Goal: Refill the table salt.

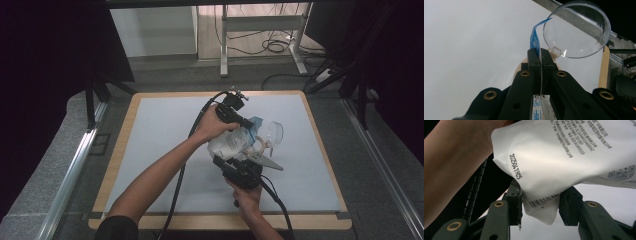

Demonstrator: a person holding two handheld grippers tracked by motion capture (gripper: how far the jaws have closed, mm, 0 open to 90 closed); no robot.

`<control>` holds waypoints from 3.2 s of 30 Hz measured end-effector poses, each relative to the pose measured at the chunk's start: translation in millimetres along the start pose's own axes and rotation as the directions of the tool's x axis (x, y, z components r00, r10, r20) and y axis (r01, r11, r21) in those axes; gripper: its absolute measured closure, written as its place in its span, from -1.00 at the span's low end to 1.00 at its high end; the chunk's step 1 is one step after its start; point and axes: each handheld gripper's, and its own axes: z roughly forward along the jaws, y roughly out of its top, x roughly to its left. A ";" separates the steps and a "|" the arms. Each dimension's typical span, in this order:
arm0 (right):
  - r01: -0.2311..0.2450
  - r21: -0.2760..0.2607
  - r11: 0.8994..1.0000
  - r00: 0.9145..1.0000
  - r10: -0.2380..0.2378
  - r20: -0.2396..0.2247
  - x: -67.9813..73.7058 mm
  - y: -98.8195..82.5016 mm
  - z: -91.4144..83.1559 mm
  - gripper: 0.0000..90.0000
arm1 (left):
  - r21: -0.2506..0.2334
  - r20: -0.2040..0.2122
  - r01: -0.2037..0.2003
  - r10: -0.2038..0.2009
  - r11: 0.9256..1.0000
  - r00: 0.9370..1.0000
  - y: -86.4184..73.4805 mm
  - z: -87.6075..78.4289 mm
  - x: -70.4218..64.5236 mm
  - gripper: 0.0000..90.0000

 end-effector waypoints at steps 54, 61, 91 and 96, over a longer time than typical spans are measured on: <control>-0.022 -0.035 0.999 0.999 0.023 0.032 3.6 -1.9 1.6 0.32 | 0.008 0.018 -0.009 0.009 1.000 1.000 4.6 2.8 -5.6 1.00; -0.018 -0.041 0.999 0.999 0.020 0.046 5.0 -3.5 2.6 0.32 | 0.010 0.021 -0.010 0.009 1.000 1.000 4.4 3.1 -5.1 1.00; -0.037 -0.048 0.998 0.998 0.039 0.039 4.5 -3.8 3.1 0.33 | 0.010 0.018 -0.009 0.009 1.000 1.000 4.4 2.6 -4.2 1.00; -0.039 -0.046 0.998 0.998 0.041 0.037 4.2 -3.5 3.0 0.33 | 0.009 0.018 -0.009 0.009 1.000 1.000 4.3 2.4 -3.9 1.00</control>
